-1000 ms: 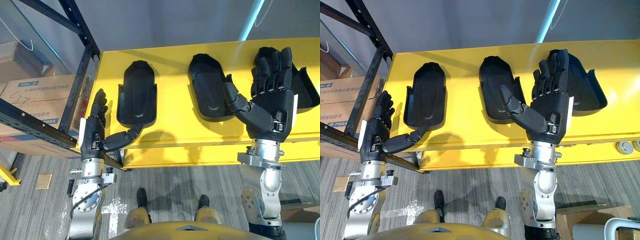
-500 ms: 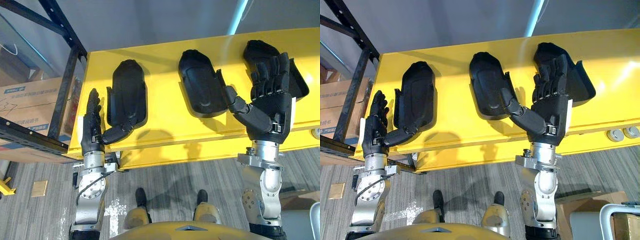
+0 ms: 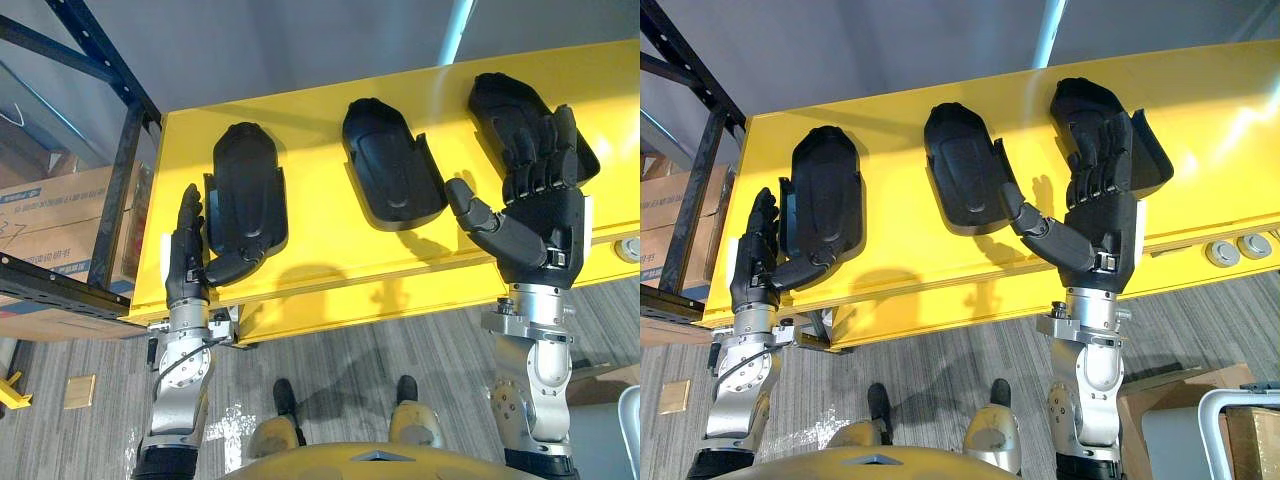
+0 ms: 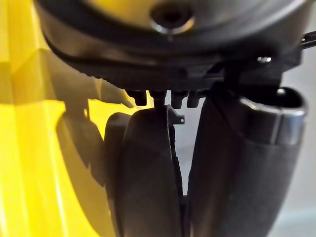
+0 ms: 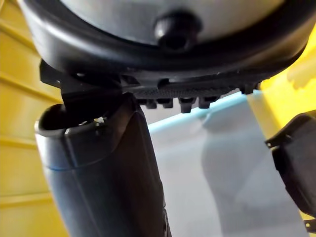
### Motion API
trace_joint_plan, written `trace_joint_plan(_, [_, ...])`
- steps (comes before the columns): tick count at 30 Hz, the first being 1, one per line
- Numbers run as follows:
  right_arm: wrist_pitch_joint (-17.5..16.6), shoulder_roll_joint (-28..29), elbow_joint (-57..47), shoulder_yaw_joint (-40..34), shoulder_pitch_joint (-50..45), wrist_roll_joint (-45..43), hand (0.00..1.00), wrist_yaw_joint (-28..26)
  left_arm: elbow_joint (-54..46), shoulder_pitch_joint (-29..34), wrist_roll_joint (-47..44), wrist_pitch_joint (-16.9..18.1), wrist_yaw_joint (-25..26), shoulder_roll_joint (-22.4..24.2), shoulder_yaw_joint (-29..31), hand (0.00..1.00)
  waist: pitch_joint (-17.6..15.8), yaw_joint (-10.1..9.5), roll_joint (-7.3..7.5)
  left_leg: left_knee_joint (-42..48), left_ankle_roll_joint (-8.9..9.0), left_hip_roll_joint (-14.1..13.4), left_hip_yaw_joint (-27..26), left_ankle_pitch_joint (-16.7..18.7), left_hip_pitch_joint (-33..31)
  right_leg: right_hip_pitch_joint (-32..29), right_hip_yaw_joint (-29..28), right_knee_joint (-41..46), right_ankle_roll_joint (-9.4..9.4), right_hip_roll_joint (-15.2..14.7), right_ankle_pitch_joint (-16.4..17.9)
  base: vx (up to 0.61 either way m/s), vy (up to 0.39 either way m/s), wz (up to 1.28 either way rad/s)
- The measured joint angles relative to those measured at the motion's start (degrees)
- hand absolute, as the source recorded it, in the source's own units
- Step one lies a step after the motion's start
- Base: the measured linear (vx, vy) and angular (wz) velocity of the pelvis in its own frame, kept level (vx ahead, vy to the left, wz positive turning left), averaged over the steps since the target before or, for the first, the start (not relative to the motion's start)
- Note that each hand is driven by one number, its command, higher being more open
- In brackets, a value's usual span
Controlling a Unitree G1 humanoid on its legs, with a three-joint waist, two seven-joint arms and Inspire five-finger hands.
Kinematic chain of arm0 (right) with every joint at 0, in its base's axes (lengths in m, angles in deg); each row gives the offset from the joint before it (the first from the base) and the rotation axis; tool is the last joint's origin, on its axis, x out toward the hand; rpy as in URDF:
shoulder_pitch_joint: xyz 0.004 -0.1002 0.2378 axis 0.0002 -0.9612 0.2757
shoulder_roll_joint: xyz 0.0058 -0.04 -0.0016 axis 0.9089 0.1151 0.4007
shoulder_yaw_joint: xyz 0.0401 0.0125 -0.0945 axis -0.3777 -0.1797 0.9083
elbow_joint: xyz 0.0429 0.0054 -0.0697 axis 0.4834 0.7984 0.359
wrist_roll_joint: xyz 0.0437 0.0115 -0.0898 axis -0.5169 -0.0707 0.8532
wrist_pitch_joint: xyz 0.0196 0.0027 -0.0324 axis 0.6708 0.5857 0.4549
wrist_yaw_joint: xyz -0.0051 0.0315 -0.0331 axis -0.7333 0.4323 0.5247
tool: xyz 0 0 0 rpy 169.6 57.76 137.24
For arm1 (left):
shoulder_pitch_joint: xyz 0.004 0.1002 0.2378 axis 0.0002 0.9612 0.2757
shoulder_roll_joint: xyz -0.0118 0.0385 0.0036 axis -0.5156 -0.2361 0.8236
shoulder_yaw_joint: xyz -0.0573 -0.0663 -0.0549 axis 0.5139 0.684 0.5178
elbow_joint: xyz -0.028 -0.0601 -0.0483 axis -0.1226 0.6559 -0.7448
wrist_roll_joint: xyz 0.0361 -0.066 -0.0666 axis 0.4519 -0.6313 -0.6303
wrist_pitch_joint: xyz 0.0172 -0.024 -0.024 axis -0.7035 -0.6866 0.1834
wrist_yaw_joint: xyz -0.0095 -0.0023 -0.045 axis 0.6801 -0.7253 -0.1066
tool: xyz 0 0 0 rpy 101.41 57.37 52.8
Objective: Walk over and take three plastic housings, then place them on the shelf
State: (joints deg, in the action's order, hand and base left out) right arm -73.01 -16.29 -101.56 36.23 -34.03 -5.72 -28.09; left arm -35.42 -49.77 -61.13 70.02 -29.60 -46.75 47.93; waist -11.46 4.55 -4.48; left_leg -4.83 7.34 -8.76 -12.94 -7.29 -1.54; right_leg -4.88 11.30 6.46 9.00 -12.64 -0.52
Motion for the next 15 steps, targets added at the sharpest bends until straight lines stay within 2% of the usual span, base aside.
trace_joint_plan(10, [0.93, -2.05, 0.00, -0.01, -0.02, -0.52, 1.00, -0.54, 2.05, -0.76, -0.71, 0.00, 0.35, -0.01, 0.01, 1.00, 0.05, 0.41, -1.70, 0.00, -0.05, 0.00, -0.36, -0.04, 0.24, -0.09, -0.45, 0.15, 0.14, -0.01, -0.11, 0.00, 0.000, 0.00])
trace_joint_plan(15, [1.00, -2.05, 0.00, -0.07, -0.02, -2.39, 1.00, -1.09, 3.02, -1.18, -0.85, 0.10, 0.77, -0.01, 0.01, 1.00, 0.12, 0.44, -1.84, 0.00, -0.05, 0.01, -0.43, -0.04, 0.28, -0.11, -0.52, 0.14, 0.17, -0.01, -0.14, 0.00, 0.000, 0.00])
